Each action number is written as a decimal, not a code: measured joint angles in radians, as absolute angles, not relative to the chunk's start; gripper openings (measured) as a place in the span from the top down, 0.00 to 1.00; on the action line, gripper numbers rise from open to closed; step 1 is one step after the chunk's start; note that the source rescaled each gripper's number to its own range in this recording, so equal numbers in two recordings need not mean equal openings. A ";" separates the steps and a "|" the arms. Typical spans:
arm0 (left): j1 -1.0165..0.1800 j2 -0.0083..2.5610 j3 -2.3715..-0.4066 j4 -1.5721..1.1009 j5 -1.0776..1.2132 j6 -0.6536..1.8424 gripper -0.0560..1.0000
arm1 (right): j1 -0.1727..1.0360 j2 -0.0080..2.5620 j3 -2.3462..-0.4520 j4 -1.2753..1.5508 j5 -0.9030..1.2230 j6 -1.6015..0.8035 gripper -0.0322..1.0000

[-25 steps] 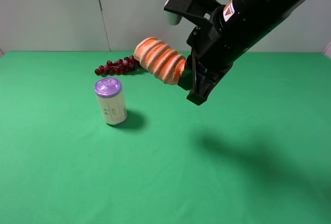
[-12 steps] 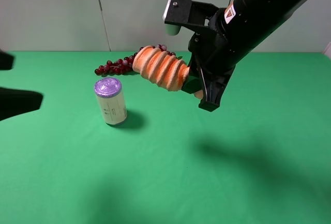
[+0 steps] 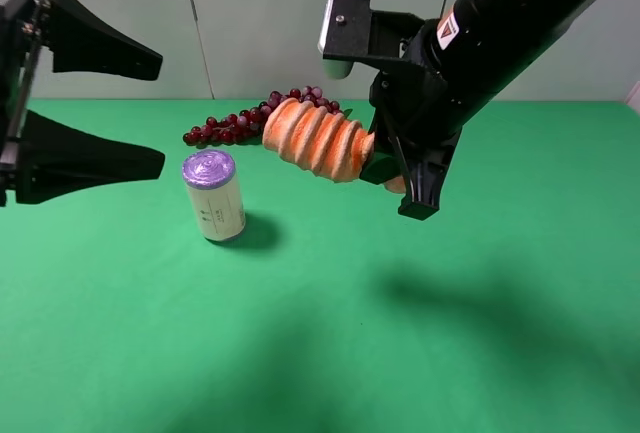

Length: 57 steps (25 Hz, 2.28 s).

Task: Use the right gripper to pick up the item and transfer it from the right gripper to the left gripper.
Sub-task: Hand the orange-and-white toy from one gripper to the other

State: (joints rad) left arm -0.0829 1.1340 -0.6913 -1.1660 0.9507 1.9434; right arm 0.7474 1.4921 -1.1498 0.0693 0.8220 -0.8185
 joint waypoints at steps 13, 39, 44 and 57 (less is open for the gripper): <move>-0.127 1.286 -0.692 -1.384 0.973 2.210 0.09 | 0.747 1.492 -1.317 0.086 0.978 -0.890 0.95; -0.215 1.398 -0.695 -1.587 0.998 2.389 0.09 | 0.747 1.492 -1.317 0.252 1.004 -0.988 0.95; -0.215 1.398 -0.695 -1.627 0.997 2.399 0.09 | 0.747 1.492 -1.317 0.267 1.004 -1.001 0.95; -0.284 1.507 -0.713 -1.644 0.984 2.460 0.09 | 0.747 1.492 -1.317 0.268 1.004 -1.002 0.95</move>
